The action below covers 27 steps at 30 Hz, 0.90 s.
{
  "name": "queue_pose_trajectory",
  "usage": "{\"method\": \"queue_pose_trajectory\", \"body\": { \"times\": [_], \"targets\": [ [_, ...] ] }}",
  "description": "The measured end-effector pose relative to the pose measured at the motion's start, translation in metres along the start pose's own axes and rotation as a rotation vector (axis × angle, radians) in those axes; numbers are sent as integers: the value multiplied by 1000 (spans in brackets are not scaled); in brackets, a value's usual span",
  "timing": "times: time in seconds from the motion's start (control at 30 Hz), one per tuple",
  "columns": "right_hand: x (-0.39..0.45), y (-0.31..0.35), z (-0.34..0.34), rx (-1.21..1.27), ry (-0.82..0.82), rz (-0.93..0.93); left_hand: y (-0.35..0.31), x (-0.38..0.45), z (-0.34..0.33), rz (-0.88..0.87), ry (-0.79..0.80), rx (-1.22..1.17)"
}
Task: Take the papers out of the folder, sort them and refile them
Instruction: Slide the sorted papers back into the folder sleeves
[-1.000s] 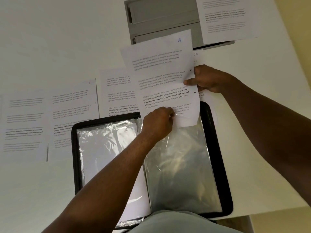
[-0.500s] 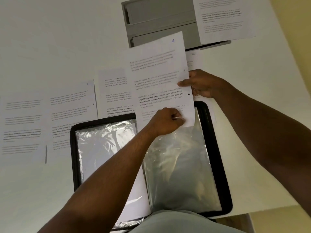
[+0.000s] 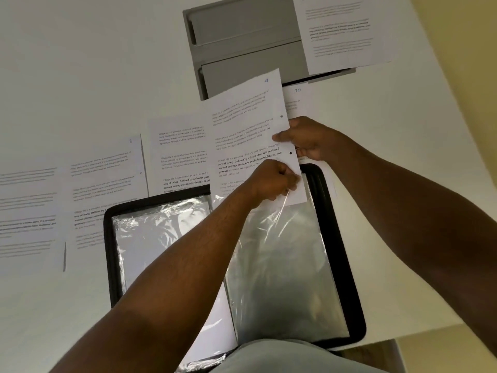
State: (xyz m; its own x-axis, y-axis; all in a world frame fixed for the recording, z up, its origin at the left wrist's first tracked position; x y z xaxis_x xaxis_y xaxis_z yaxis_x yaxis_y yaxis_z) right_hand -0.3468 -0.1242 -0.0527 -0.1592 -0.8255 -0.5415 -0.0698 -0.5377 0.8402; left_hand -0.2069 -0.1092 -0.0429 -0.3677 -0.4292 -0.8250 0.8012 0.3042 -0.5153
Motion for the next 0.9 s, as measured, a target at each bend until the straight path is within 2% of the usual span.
{"method": "queue_pose_trajectory", "body": {
  "times": [0.23,0.3,0.4,0.43,0.53,0.57,0.67,0.7,0.83,0.9],
  "targets": [
    [-7,-3,11,-311,351,-193,0,7,-5,-94,-90,54],
    [-6,-5,11,-315,328,-180,2,7,-5,-132,-119,63],
    [1,-9,13,-195,136,-85,2,5,-4,-188,-167,65],
    [1,-9,13,-239,137,-76,1,4,-4,-198,-182,74],
    [-5,-13,10,-529,342,-136,0,3,-3,-206,-203,105],
    [-6,-13,8,-568,355,-126,0,3,-4,-214,-207,105],
    [-2,-11,9,-432,174,-9,0,0,-5,-241,-221,103],
    [-2,-10,9,-433,168,6,-1,-2,-4,-248,-230,104],
    [-8,-14,6,-743,430,-131,3,-6,-1,-256,-212,177],
    [-7,-14,7,-720,414,-111,10,-8,3,-233,-176,271]
  ]
}}
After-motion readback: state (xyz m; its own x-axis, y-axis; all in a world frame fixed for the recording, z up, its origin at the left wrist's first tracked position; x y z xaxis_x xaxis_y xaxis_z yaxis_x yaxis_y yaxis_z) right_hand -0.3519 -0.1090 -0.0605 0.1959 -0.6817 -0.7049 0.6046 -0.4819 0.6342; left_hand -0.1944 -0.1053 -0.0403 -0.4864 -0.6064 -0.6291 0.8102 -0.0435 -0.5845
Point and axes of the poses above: each hand's wrist, its own x-axis towards the middle knuckle, its own z-axis out of the back of the hand, y = z × x, the point moved 3 cm from there along x, towards the middle knuckle, and after that the axes turned 13 degrees about z, right-handed, at the moved point
